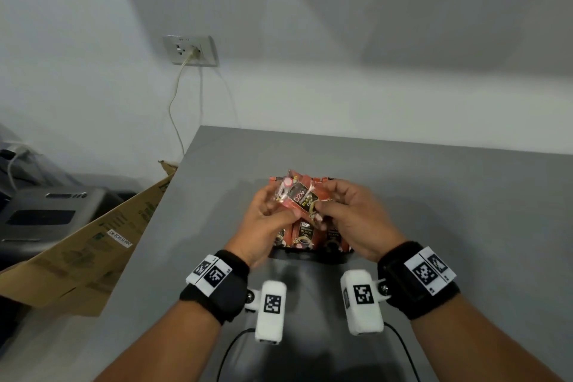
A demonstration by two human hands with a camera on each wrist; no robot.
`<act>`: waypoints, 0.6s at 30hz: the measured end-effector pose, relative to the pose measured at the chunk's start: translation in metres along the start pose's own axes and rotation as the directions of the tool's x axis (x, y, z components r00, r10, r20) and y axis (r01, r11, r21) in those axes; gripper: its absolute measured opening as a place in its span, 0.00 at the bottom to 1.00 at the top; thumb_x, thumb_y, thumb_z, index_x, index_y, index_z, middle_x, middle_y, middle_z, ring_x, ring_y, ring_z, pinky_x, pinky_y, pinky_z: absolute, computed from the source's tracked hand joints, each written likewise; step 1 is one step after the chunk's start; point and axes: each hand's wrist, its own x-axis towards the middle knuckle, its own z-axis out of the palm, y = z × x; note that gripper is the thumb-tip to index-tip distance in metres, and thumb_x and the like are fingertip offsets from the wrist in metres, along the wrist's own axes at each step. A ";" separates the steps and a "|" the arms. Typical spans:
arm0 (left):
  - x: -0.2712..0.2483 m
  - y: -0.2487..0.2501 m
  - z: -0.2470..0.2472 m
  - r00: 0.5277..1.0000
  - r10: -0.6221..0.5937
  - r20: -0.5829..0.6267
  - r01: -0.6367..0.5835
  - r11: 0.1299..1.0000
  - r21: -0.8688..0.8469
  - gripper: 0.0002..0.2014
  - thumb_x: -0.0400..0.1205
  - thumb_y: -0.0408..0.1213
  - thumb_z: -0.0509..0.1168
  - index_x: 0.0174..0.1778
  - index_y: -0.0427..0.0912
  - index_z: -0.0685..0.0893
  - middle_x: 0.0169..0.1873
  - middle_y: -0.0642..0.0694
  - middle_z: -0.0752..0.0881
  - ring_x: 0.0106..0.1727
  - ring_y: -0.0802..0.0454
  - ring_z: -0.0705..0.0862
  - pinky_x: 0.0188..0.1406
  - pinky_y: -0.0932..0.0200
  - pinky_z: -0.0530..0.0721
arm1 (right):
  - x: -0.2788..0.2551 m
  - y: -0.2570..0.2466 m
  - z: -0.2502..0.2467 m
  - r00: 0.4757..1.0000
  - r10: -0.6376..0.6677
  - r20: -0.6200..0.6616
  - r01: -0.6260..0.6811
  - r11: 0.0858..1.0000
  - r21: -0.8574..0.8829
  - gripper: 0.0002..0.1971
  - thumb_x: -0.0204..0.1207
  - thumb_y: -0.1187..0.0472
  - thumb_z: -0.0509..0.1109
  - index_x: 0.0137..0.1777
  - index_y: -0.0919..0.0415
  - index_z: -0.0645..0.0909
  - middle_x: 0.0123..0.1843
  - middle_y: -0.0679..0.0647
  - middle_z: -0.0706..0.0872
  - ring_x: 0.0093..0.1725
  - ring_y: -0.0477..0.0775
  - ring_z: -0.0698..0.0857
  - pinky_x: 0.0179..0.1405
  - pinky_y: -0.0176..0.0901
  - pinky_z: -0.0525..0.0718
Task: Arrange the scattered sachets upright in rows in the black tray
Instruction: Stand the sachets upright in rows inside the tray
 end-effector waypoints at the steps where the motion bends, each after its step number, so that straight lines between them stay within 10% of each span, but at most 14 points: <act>1: 0.000 0.001 0.009 0.999 -0.020 0.038 0.024 0.995 -0.093 0.29 0.73 0.26 0.73 0.71 0.32 0.75 0.52 0.32 0.87 0.47 0.38 0.88 0.45 0.46 0.87 | -0.001 -0.001 0.006 1.000 0.006 0.020 -0.008 0.995 0.101 0.11 0.79 0.76 0.70 0.60 0.69 0.84 0.47 0.61 0.91 0.37 0.54 0.86 0.33 0.44 0.84; 6: 0.007 0.011 0.040 0.993 -0.113 0.027 0.117 0.963 -0.245 0.19 0.81 0.30 0.62 0.67 0.44 0.84 0.64 0.41 0.88 0.54 0.45 0.88 0.27 0.61 0.79 | -0.007 -0.006 0.028 1.000 0.019 0.022 -0.023 0.980 0.200 0.06 0.80 0.73 0.71 0.55 0.69 0.85 0.45 0.61 0.91 0.40 0.55 0.88 0.35 0.44 0.87; 10: 0.013 0.018 0.041 0.986 -0.166 -0.015 0.156 0.949 -0.275 0.20 0.82 0.25 0.59 0.70 0.33 0.80 0.62 0.32 0.88 0.59 0.39 0.89 0.67 0.44 0.82 | -0.013 -0.018 0.018 0.966 -0.176 -0.187 0.074 0.888 -0.454 0.19 0.67 0.53 0.84 0.55 0.51 0.82 0.52 0.47 0.88 0.47 0.47 0.88 0.46 0.42 0.87; 14: 0.010 0.023 0.040 0.973 -0.202 0.112 0.221 0.955 -0.196 0.14 0.78 0.20 0.60 0.58 0.28 0.84 0.48 0.28 0.89 0.46 0.36 0.91 0.53 0.44 0.89 | -0.020 -0.038 0.002 0.963 -0.201 0.177 0.266 0.651 -0.711 0.54 0.56 0.49 0.89 0.82 0.40 0.65 0.82 0.39 0.63 0.80 0.42 0.65 0.78 0.38 0.66; 18: 0.005 0.023 0.045 0.955 -0.244 0.169 0.271 0.950 -0.156 0.21 0.73 0.24 0.65 0.63 0.33 0.80 0.46 0.32 0.85 0.45 0.40 0.89 0.43 0.50 0.89 | -0.013 -0.037 0.001 0.923 -0.172 0.345 0.385 0.476 -0.791 0.54 0.58 0.51 0.87 0.84 0.44 0.63 0.77 0.41 0.71 0.76 0.42 0.66 0.79 0.41 0.67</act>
